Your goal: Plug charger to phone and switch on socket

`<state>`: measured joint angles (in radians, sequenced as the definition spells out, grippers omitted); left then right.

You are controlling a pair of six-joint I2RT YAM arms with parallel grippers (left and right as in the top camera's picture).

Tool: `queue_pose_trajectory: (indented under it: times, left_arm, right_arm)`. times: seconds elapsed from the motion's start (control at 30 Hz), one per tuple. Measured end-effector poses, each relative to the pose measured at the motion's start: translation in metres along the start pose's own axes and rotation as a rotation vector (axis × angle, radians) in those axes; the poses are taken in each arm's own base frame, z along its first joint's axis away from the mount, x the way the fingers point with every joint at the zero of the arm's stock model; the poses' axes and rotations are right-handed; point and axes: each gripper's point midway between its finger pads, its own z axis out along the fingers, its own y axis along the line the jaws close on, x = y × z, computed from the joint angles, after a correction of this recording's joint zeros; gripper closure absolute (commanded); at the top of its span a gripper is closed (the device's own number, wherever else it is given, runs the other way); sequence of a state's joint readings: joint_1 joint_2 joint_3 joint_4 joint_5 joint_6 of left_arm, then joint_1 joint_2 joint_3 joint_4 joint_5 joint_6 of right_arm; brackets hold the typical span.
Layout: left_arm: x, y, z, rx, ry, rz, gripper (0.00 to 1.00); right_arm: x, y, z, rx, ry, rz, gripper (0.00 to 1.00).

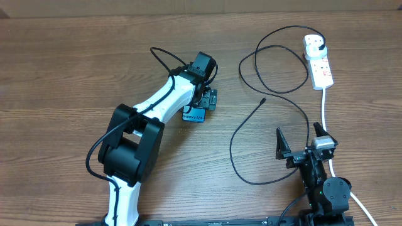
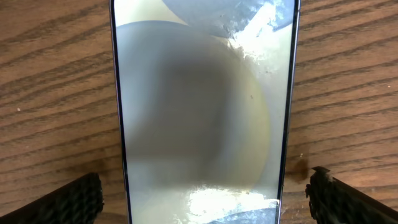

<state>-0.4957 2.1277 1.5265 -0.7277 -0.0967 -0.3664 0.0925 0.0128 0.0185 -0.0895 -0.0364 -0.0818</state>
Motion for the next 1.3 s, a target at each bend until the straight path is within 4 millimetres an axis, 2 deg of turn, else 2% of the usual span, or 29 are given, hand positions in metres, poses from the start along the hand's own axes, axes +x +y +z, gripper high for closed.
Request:
queue_pose_trajectory:
  times: [1.3]
  left_arm:
    - [0.0019, -0.0005, 0.0062, 0.000, 0.010, 0.001, 0.00]
  right_arm:
    - [0.0001, 0.0000, 0.0000, 0.000, 0.000, 0.000, 0.00]
